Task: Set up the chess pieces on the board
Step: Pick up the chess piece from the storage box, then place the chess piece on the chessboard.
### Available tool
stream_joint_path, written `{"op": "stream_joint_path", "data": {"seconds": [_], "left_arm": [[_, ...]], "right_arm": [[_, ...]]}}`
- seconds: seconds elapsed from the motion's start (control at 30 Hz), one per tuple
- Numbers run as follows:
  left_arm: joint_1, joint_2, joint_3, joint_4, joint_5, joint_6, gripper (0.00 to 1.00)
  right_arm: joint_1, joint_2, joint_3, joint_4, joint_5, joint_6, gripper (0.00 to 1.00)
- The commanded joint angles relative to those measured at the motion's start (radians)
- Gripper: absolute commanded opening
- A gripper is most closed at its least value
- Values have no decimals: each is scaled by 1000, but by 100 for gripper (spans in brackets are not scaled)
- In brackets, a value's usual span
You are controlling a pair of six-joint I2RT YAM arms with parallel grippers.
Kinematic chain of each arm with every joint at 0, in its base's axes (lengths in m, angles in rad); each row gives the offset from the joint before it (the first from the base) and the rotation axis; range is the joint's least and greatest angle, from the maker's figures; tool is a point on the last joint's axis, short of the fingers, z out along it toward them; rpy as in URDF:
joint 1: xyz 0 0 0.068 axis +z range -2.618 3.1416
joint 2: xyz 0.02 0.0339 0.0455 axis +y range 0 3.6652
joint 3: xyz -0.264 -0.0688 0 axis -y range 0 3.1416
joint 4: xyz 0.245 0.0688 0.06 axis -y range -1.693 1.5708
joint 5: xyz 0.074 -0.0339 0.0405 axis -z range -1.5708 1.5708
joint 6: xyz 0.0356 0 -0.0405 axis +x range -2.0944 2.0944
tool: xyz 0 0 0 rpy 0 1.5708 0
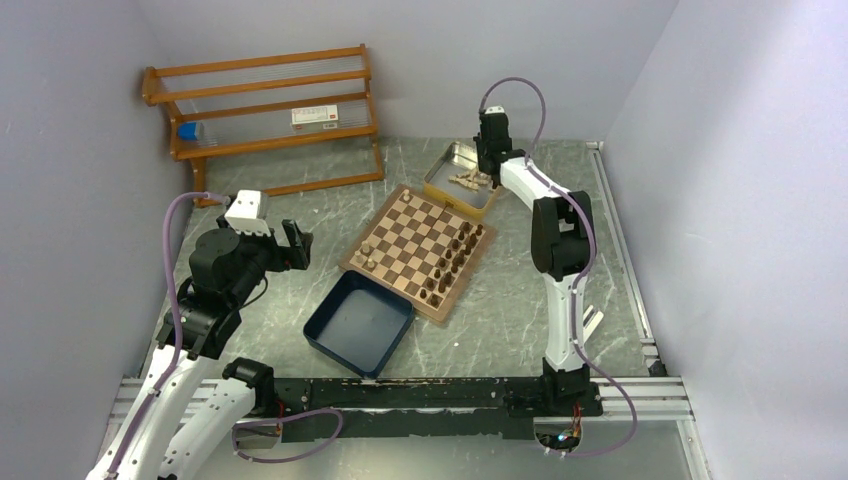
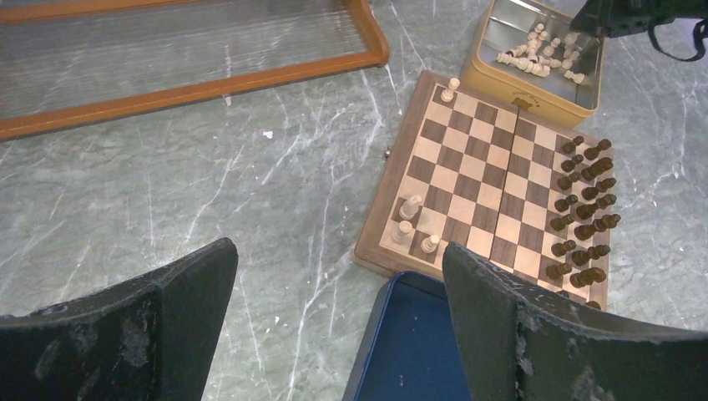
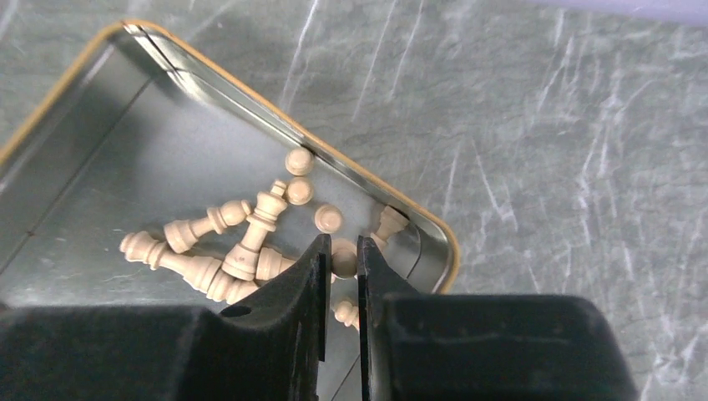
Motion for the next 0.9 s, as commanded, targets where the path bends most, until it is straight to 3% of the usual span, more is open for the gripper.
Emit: {"op": "stream_joint_path", "data": {"seconds": [0.0, 0.37, 0.53, 0.87], "left_arm": [[7, -5, 4, 15, -5, 2, 97], [7, -12, 3, 14, -3, 1, 97], [7, -16, 2, 14, -2, 1, 97], [7, -22, 1, 14, 11, 0, 97]], "right_arm": [[-7, -80, -9, 4, -1, 14, 15], [91, -250, -178, 68, 21, 11, 14], [177, -336, -286, 95, 63, 10, 14], [366, -494, -471, 168, 4, 72, 14]]}}
